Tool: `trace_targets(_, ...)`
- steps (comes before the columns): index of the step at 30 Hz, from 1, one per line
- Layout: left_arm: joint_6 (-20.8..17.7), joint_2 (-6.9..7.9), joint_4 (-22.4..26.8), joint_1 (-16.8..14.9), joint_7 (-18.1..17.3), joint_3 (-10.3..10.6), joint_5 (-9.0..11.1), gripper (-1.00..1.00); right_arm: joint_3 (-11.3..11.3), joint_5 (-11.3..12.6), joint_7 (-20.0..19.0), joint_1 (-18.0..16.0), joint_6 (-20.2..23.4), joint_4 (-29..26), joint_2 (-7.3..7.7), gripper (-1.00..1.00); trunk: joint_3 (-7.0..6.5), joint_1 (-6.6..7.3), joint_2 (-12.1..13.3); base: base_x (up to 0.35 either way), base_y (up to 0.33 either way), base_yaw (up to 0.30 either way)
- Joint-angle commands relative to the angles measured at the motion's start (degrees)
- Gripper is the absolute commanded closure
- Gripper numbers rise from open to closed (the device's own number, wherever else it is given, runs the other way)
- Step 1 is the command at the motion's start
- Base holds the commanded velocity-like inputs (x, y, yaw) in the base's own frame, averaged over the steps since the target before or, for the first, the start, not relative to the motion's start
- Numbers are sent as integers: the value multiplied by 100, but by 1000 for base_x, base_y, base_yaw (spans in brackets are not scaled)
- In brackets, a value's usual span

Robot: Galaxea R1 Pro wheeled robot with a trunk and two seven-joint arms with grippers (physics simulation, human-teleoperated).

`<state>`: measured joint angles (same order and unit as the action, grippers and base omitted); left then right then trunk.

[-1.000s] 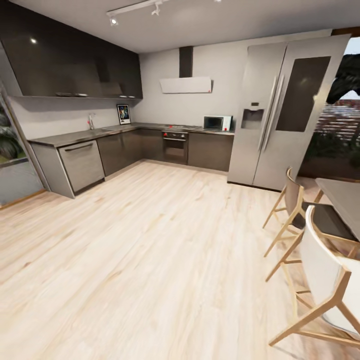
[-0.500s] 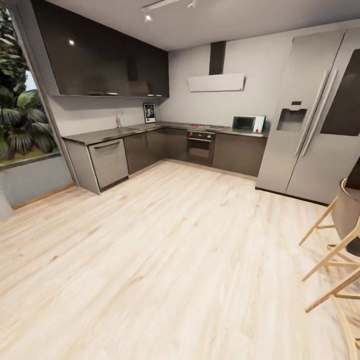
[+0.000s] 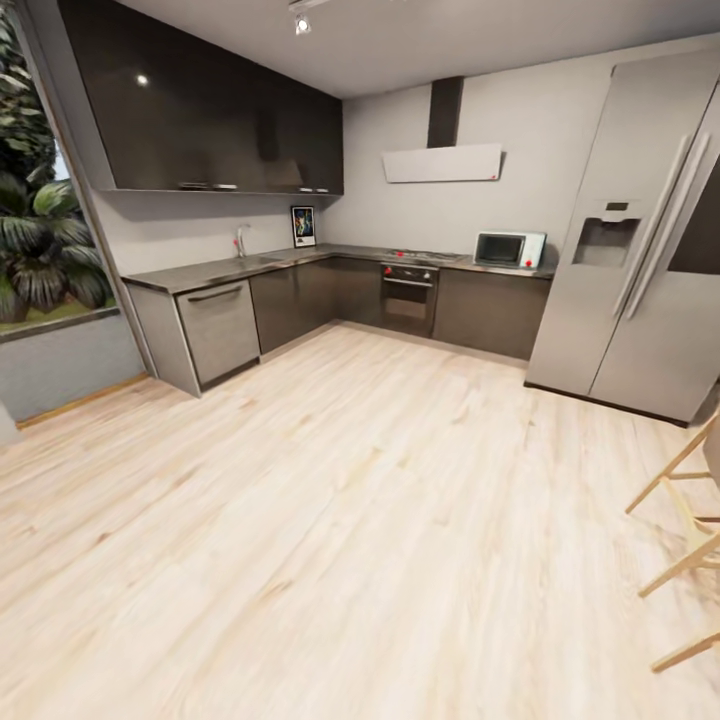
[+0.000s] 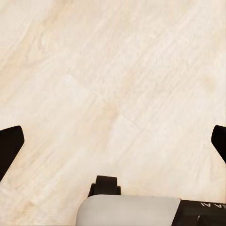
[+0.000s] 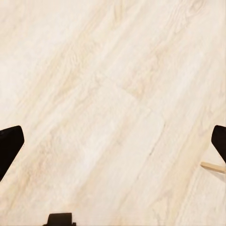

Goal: Pick up the poster from the kitchen countertop and hang it on one of the wall nails in the kitchen.

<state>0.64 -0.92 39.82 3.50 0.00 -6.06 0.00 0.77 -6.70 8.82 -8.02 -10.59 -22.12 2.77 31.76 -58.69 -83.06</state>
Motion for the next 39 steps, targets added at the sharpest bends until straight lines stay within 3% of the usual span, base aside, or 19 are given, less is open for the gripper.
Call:
trace_targets(1,7,-5,7,2,0,-16,0,-100,7,-60,35,-5,-5,5,0,-100,4,-4,-2,337,33,0)
trace_targets(39,7,-5,7,2,0,-12,0,-100,7,-60,39,-5,-5,12,-5,-100,4,-4,-2,339,3,0)
